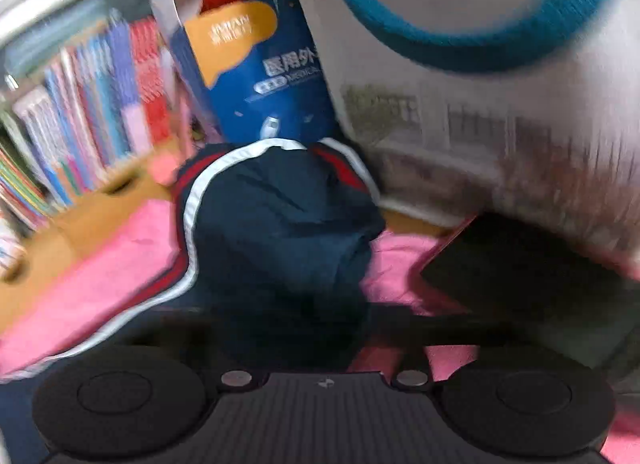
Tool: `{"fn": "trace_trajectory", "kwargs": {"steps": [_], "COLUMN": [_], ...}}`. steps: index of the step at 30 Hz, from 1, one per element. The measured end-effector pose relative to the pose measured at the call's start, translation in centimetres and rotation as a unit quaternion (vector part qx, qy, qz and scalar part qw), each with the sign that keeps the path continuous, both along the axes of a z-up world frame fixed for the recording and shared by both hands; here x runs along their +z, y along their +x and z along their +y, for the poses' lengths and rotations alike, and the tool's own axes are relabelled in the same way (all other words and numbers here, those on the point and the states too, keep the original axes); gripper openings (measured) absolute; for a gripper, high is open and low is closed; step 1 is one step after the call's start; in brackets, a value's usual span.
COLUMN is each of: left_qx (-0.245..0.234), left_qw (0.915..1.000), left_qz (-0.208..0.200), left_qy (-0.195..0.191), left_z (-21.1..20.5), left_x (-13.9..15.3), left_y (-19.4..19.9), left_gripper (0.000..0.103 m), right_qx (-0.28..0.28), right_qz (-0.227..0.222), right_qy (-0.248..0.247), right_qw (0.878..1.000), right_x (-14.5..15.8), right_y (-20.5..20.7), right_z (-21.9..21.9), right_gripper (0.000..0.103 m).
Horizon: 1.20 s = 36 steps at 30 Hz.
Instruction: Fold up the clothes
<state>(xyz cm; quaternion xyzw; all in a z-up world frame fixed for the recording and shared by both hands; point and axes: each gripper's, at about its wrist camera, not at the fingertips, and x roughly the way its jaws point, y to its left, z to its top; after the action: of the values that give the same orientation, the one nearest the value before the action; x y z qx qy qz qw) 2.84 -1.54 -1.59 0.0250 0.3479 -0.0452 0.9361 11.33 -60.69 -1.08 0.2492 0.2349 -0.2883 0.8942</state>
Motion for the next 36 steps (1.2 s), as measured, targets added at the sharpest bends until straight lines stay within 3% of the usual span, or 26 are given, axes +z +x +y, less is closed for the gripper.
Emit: {"fn": "trace_trajectory", "kwargs": {"steps": [2, 3, 6, 8, 11, 13, 14, 18, 20, 21, 23, 25, 26, 28, 30, 31, 32, 34, 36], "left_qx": [-0.001, -0.001, -0.005, -0.007, -0.014, -0.017, -0.017, -0.016, -0.015, -0.015, -0.015, -0.014, -0.014, -0.012, -0.012, -0.013, -0.013, -0.012, -0.012], "left_qw": [1.0000, 1.0000, 1.0000, 0.9999, 0.9997, 0.9992, 0.9988, 0.9967, 0.9960, 0.9957, 0.9953, 0.9948, 0.9944, 0.9941, 0.9941, 0.9940, 0.9938, 0.9934, 0.9932], "left_qz": [0.000, -0.001, -0.001, -0.002, -0.004, -0.008, -0.011, -0.018, -0.020, -0.020, -0.021, -0.023, -0.023, -0.024, -0.024, -0.024, -0.025, -0.026, -0.026], "left_qy": [-0.001, -0.002, -0.006, -0.010, -0.021, -0.034, -0.045, -0.077, -0.086, -0.089, -0.094, -0.099, -0.102, -0.105, -0.105, -0.106, -0.108, -0.111, -0.113], "left_z": [0.0, 0.1, 0.2, 0.4, 0.8, 1.2, 1.5, 2.4, 2.6, 2.7, 2.8, 2.8, 2.9, 2.9, 2.9, 2.9, 3.0, 3.0, 3.0], "left_x": [0.0, 0.0, 0.0, 0.0, 0.1, 0.1, 0.1, 0.2, 0.2, 0.3, 0.3, 0.3, 0.3, 0.3, 0.3, 0.3, 0.3, 0.2, 0.2], "left_y": [0.0, 0.0, -0.1, -0.2, -0.4, -0.7, -0.8, -1.0, -1.0, -1.1, -1.1, -1.1, -1.1, -1.1, -1.0, -1.1, -1.1, -1.1, -1.2], "left_gripper": [0.103, 0.103, 0.103, 0.103, 0.103, 0.103, 0.103, 0.103, 0.103, 0.103, 0.103, 0.103, 0.103, 0.103, 0.103, 0.103, 0.103, 0.103, 0.103], "right_qx": [0.016, 0.034, 0.146, 0.270, 0.451, 0.509, 0.527, 0.543, 0.548, 0.542, 0.498, 0.404, 0.364, 0.284, 0.327, 0.340, 0.386, 0.488, 0.577], "right_qz": [-0.015, -0.026, -0.072, -0.095, -0.078, -0.041, -0.020, 0.024, 0.016, 0.008, -0.003, -0.009, -0.004, 0.010, 0.038, 0.051, 0.033, -0.015, -0.102], "right_qy": [-0.046, -0.097, -0.189, -0.240, -0.274, -0.260, -0.251, -0.244, -0.223, -0.212, -0.186, -0.120, -0.086, -0.019, 0.040, 0.061, 0.073, 0.093, 0.048], "right_qw": [0.999, 0.994, 0.968, 0.928, 0.846, 0.819, 0.811, 0.803, 0.806, 0.813, 0.847, 0.907, 0.928, 0.959, 0.943, 0.937, 0.919, 0.868, 0.809], "right_x": [1.8, 3.4, 7.7, 9.4, 8.2, 5.9, 4.7, 2.4, 2.9, 3.4, 4.6, 4.9, 4.4, 3.3, 1.9, 1.8, 3.0, 5.8, 9.6], "right_y": [0.0, 0.1, 0.1, -0.6, -1.7, -1.9, -1.9, -2.7, -3.4, -3.6, -3.2, -1.6, -0.7, 1.1, 3.6, 4.5, 4.7, 4.9, 2.3], "right_z": [2.2, 4.8, 14.3, 22.8, 33.7, 38.1, 39.3, 41.1, 40.7, 40.2, 39.2, 36.5, 35.5, 33.6, 33.9, 34.6, 36.0, 39.2, 42.2], "right_gripper": [0.005, 0.005, 0.005, 0.006, 0.008, 0.019, 0.030, 0.065, 0.075, 0.080, 0.083, 0.084, 0.088, 0.088, 0.062, 0.059, 0.059, 0.065, 0.088]}}
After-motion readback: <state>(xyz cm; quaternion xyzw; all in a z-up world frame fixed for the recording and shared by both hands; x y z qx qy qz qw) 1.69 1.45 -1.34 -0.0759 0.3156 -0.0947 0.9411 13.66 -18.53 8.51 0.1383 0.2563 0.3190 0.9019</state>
